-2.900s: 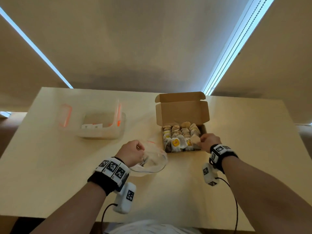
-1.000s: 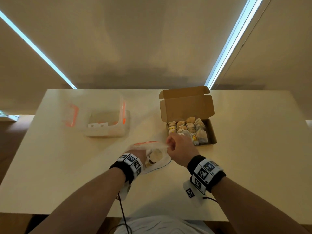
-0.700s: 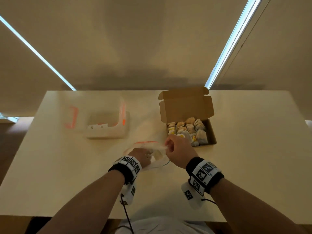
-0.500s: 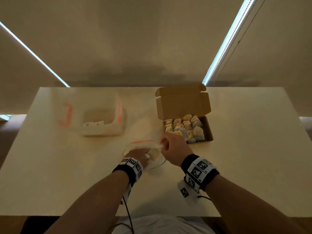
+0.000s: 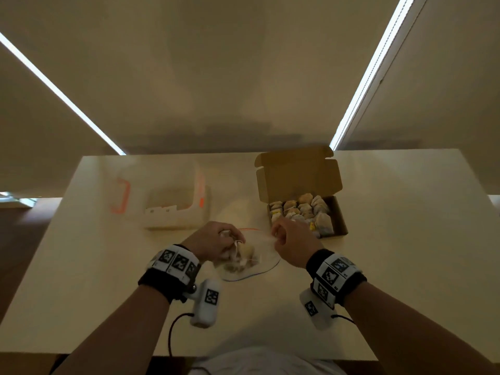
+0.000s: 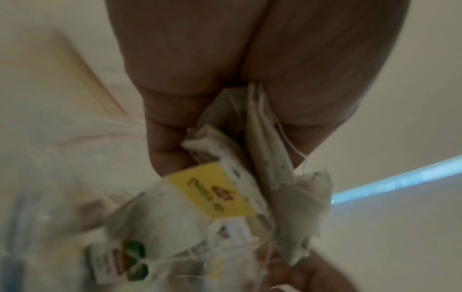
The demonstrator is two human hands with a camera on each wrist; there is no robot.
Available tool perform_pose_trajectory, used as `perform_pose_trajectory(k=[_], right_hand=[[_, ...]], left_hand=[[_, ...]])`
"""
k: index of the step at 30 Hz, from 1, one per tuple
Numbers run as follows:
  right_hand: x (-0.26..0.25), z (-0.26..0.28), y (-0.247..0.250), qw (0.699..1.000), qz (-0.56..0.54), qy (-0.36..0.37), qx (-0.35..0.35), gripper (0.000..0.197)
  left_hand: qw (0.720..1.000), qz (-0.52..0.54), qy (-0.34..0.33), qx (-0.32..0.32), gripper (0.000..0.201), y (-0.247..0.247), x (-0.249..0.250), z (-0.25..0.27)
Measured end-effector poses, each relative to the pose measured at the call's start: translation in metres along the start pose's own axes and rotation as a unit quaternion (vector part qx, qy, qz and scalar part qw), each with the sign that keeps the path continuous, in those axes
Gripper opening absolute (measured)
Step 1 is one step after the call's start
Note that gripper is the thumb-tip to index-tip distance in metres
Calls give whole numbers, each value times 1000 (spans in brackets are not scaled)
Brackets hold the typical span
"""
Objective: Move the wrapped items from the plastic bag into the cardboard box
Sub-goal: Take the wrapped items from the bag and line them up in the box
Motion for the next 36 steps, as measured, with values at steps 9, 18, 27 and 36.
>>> perform_pose_trajectory(k=[9, 18, 27, 36], right_hand=[[-30, 23, 31, 990, -29, 107, 89, 42], [-87, 25, 40, 935, -316, 163, -9, 16], [-84, 24, 43, 935, -327, 131, -41, 21], [-69, 25, 29, 891, -444, 47, -85, 14]], left_hand=[[920, 379, -60, -84, 35, 2, 64, 44], [802, 551, -135, -188, 30, 37, 137, 85], [777, 593, -105, -182, 41, 43, 146, 85], [825, 558, -16, -86, 44, 42, 98, 53]])
Point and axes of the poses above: each hand's wrist, its own z-axis away from the middle knuckle, its own y-axis out of the back of the hand, x = y × z, the point moved 7 cm from there along -z, towards the middle knuckle, and after that the axes turned 13 degrees about z, right-handed, at the moved point
